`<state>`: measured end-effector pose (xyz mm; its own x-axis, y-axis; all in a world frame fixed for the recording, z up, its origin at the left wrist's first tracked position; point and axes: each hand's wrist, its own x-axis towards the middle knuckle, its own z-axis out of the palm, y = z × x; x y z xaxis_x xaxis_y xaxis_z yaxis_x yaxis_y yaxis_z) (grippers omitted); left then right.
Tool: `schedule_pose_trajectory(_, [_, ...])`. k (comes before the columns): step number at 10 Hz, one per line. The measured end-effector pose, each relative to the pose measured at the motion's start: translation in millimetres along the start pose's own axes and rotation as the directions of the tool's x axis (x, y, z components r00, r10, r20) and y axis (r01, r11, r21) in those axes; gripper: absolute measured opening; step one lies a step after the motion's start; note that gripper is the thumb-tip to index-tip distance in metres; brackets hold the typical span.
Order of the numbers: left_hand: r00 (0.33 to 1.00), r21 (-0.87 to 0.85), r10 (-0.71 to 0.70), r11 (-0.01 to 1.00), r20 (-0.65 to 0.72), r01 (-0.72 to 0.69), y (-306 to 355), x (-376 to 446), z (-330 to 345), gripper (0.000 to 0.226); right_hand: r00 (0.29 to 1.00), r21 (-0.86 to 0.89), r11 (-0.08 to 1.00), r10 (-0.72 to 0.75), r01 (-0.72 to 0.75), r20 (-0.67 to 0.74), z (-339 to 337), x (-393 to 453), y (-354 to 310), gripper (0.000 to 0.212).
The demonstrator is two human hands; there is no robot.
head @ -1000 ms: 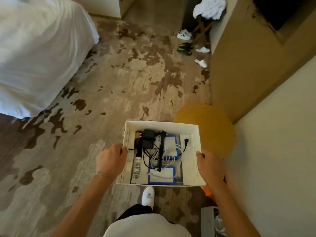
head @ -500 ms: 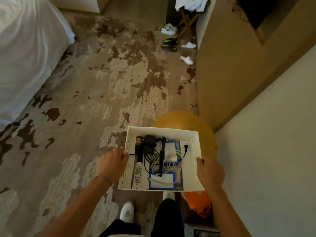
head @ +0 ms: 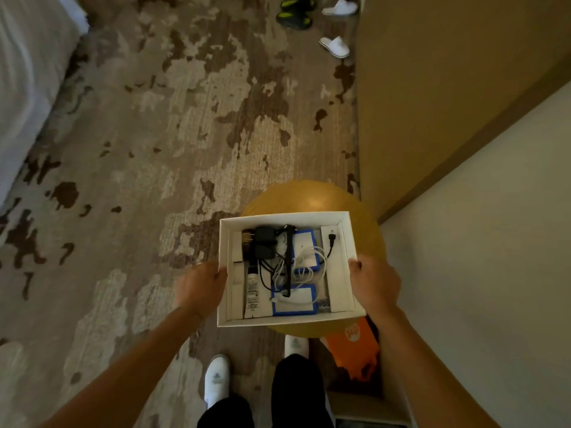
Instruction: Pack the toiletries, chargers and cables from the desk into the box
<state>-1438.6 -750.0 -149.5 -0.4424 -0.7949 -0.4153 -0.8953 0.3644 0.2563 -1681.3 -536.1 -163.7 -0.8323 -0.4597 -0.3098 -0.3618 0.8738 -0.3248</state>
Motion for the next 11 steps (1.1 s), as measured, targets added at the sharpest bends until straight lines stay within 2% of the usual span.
schedule_pose_trajectory(3, [1.000,0.057,0.017,0.998,-0.008,-0.017,23.1,63.1,56.9,0.040,1.000,-0.052,0.999,0.001,0.001,0.019,35.6,65.1,34.3,0.047])
schedule_pose_trajectory(7, [1.000,0.051,0.018,0.998,0.025,-0.019,34.2,97.6,85.7,0.044,1.000,-0.036,0.999,0.012,-0.012,-0.006,65.7,88.4,54.3,0.051])
schedule_pose_trajectory(8, [0.998,0.028,0.015,0.999,0.054,-0.017,32.1,101.3,84.7,0.042,1.000,-0.037,0.999,-0.002,0.002,0.004,67.7,86.3,55.4,0.050])
schedule_pose_trajectory(9, [0.990,0.113,0.013,0.993,0.138,-0.029,35.9,96.8,65.9,0.038,0.998,-0.103,0.994,-0.022,0.027,0.052,62.9,87.1,57.9,0.046])
schedule_pose_trajectory(10, [0.986,0.214,0.004,0.976,0.165,-0.039,48.1,79.8,34.2,0.045,0.997,-0.134,0.990,0.055,-0.047,0.062,39.3,82.9,45.4,0.037])
schedule_pose_trajectory(11, [0.997,0.008,0.073,0.997,0.025,-0.073,64.0,50.3,2.1,0.037,0.996,0.049,0.995,0.088,-0.087,-0.017,-1.9,76.6,28.2,0.031])
